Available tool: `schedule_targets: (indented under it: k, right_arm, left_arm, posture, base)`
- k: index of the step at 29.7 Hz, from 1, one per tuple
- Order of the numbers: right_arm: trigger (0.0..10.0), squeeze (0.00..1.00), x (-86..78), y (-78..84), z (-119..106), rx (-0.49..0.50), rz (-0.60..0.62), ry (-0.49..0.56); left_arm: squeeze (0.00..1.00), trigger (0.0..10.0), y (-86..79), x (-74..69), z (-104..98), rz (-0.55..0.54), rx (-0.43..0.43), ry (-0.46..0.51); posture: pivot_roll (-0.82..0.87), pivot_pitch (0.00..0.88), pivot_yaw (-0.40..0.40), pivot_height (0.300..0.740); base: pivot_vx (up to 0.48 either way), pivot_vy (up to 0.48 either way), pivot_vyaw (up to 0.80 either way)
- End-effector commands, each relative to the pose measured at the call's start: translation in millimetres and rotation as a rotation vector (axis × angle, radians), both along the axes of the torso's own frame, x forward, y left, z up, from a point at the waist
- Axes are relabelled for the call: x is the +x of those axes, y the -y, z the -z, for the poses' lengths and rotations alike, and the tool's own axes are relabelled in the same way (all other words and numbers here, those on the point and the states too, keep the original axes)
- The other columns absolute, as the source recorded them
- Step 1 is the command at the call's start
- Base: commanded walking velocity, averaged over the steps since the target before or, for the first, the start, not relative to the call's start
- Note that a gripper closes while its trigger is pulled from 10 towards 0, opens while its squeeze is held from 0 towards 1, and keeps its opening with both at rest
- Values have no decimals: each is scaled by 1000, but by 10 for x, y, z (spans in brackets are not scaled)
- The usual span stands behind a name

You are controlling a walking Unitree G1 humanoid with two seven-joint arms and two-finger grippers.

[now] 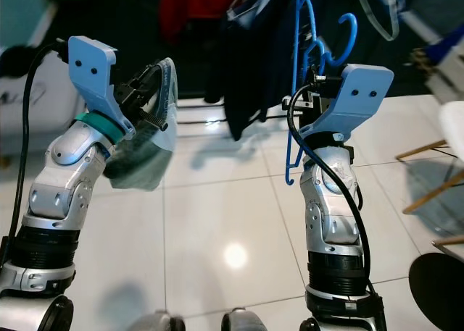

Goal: Hang hanger

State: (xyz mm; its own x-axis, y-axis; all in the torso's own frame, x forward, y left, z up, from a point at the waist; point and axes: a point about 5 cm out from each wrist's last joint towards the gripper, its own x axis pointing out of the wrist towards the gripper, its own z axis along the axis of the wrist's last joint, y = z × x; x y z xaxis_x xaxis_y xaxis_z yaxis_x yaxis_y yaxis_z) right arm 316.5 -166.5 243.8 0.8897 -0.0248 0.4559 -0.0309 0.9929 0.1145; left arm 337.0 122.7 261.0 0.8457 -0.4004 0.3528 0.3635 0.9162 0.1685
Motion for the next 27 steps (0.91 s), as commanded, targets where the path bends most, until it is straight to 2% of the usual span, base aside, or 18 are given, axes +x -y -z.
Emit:
schedule_targets:
  k: [1,12,18,23,25,27]
  right_arm:
    - [10000,0,-3,10,-4,0,2,3]
    - [10000,0,5,-29,-1,-39,-35,-5]
    - [10000,0,-12,-110,4,-125,-114,-12]
    - [10000,0,-43,-113,32,-183,-156,-31]
    - [10000,0,-59,-109,37,-203,-172,-35]
    - [10000,0,-115,-79,38,-254,-211,-45]
  left_arm:
    - [0,10000,13,-3,11,9,-7,-2]
    - [0,10000,6,4,7,3,0,0]
    - [0,10000,-15,11,33,-15,34,6]
    - [0,10000,-92,44,81,-73,89,-3]
    - [0,10000,-123,49,88,-87,90,-8]
    - [0,10000,-222,41,89,-115,82,-27]
  posture:
    - [-92,49,59,740]
    - [-90,53,61,740]
    - [-91,56,59,740]
    - [-95,66,59,740]
    - [-95,66,59,740]
    - [-97,73,60,740]
  base:
    - [480,0,-800]
    - [480,0,-73]
    - [480,0,0]
    - [480,0,0]
    - [454,0,0]
    - [133,0,0]
